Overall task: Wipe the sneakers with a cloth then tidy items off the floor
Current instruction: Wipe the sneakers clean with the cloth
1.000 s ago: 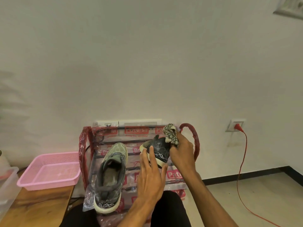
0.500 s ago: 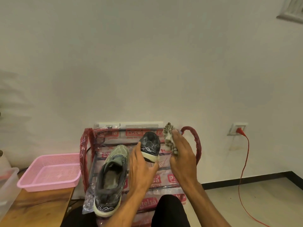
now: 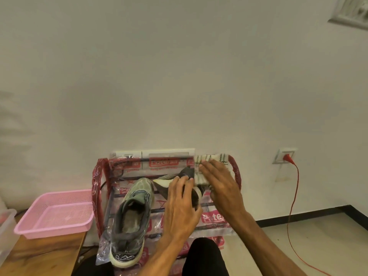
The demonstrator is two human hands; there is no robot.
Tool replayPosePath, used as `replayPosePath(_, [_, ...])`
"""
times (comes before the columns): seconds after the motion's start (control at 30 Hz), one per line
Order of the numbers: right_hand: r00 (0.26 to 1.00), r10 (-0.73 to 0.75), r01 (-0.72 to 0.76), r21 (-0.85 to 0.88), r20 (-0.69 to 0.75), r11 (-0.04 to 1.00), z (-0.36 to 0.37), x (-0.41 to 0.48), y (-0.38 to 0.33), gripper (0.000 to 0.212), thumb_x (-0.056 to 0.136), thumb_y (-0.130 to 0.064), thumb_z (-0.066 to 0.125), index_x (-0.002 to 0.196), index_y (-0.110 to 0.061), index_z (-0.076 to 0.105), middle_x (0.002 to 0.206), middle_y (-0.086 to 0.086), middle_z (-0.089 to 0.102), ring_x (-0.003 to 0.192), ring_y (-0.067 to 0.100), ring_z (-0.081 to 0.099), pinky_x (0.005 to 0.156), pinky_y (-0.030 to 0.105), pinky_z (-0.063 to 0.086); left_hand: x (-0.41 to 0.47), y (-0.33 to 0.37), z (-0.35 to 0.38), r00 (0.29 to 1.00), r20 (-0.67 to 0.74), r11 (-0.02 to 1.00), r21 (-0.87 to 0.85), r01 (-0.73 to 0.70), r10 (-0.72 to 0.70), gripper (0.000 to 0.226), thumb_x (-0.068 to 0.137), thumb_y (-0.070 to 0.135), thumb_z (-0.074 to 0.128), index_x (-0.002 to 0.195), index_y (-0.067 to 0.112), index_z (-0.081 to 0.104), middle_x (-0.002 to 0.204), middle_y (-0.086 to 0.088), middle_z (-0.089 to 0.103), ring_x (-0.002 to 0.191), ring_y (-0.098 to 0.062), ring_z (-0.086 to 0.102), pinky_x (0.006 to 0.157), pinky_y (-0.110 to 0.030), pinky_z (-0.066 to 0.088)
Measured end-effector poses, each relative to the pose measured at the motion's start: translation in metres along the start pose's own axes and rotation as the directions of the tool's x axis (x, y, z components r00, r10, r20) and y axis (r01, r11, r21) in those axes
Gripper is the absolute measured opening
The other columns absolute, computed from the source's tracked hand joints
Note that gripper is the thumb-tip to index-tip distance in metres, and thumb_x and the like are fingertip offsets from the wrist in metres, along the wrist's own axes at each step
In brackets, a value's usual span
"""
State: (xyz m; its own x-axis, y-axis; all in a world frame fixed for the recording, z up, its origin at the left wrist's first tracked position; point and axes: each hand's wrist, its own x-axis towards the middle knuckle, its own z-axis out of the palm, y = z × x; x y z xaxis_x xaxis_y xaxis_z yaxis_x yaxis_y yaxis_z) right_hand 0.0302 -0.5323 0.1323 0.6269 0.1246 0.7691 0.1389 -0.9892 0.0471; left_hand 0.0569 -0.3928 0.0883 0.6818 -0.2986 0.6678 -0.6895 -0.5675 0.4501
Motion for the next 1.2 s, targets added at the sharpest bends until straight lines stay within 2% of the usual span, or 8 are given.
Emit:
replayPosePath(0.1, [0.990, -0.130, 0.128, 0.036, 0.059, 0.991, 0.002, -0.018, -0.009, 0.056, 0.075, -0.004, 0.075, 0.129, -0.008, 0.061, 0.134, 0.009, 0.059, 0.131, 0.026, 0.049, 0.110, 0.044, 0.033, -0.005, -0.004, 0.001, 1.000, 0.010, 0.999, 0.038, -0.029, 0.028, 0.081, 0.056, 0.019, 0.090, 0.123, 0.014, 0.044, 0.133, -0.003, 0.042, 0.132, -0.028, 0.042, 0.092, -0.044, 0.054])
replayPosePath(0.27, [0.978, 0.146, -0.150, 0.014, 0.148, 0.989, 0.011, -0.017, 0.007, 0.081, 0.057, 0.012, 0.085, 0.130, -0.013, 0.061, 0.133, 0.004, 0.060, 0.129, 0.023, 0.051, 0.108, 0.036, 0.034, -0.014, -0.006, 0.000, 0.989, 0.054, 0.986, 0.090, -0.139, 0.135, 0.085, 0.053, 0.025, 0.091, 0.125, 0.015, 0.047, 0.130, -0.004, 0.052, 0.131, -0.027, 0.041, 0.095, -0.043, 0.052])
replayPosePath(0.5, [0.996, -0.027, 0.023, 0.055, 0.080, 0.998, 0.008, -0.040, -0.001, 0.070, 0.065, 0.012, 0.079, 0.129, -0.008, 0.060, 0.134, 0.009, 0.059, 0.130, 0.026, 0.049, 0.109, 0.044, 0.036, -0.011, -0.011, -0.006, 0.993, 0.063, 0.993, 0.051, -0.103, 0.100, 0.082, 0.054, 0.021, 0.090, 0.123, 0.016, 0.045, 0.130, -0.002, 0.050, 0.131, -0.023, 0.041, 0.099, -0.038, 0.049])
replayPosePath(0.63, [0.982, 0.172, -0.173, 0.001, 0.072, 0.985, 0.001, -0.028, 0.022, 0.071, 0.064, 0.002, 0.086, 0.130, -0.009, 0.060, 0.133, 0.010, 0.060, 0.129, 0.028, 0.051, 0.106, 0.045, 0.040, -0.011, -0.006, -0.007, 0.987, 0.094, 0.990, 0.049, -0.135, 0.130, 0.083, 0.056, 0.027, 0.090, 0.125, 0.017, 0.046, 0.131, -0.001, 0.051, 0.131, -0.024, 0.042, 0.091, -0.041, 0.055])
replayPosePath(0.73, [0.941, 0.332, -0.328, 0.071, -0.069, 0.942, -0.012, -0.019, 0.021, 0.067, 0.070, 0.016, 0.071, 0.132, -0.007, 0.059, 0.136, 0.011, 0.057, 0.132, 0.028, 0.046, 0.107, 0.046, 0.038, -0.010, -0.004, -0.009, 0.995, 0.049, 0.996, -0.004, -0.089, 0.089, 0.085, 0.058, 0.029, 0.089, 0.128, 0.018, 0.044, 0.134, 0.000, 0.047, 0.131, -0.025, 0.045, 0.093, -0.042, 0.054])
replayPosePath(0.83, [0.941, 0.318, -0.303, 0.128, -0.118, 0.944, -0.016, -0.023, 0.012, 0.073, 0.069, 0.015, 0.073, 0.136, -0.007, 0.054, 0.140, 0.007, 0.053, 0.138, 0.022, 0.039, 0.109, 0.042, 0.038, -0.006, 0.001, -0.013, 0.999, 0.004, 0.997, -0.072, -0.034, 0.034, 0.086, 0.060, 0.031, 0.088, 0.131, 0.019, 0.041, 0.136, -0.001, 0.045, 0.128, -0.025, 0.049, 0.095, -0.042, 0.052])
replayPosePath(1.0, [0.958, 0.284, -0.269, 0.220, -0.036, 0.938, -0.007, -0.027, -0.011, 0.072, 0.073, 0.009, 0.076, 0.138, -0.009, 0.051, 0.141, 0.005, 0.051, 0.137, 0.020, 0.040, 0.103, 0.045, 0.047, 0.003, 0.009, -0.017, 0.998, -0.029, 0.992, -0.112, -0.050, 0.047, 0.074, 0.064, 0.034, 0.084, 0.126, 0.030, 0.044, 0.137, 0.003, 0.036, 0.125, -0.022, 0.046, 0.095, -0.028, 0.039])
replayPosePath(1.2, [0.952, 0.306, -0.296, 0.268, 0.003, 0.917, 0.006, -0.025, -0.020, 0.079, 0.075, 0.013, 0.073, 0.143, -0.014, 0.046, 0.146, 0.001, 0.046, 0.140, 0.016, 0.033, 0.101, 0.046, 0.049, 0.002, -0.008, -0.014, 0.999, -0.003, 0.997, -0.064, -0.052, 0.052, 0.069, 0.071, 0.037, 0.079, 0.128, 0.033, 0.041, 0.142, -0.008, 0.030, 0.121, -0.029, 0.050, 0.091, -0.030, 0.044])
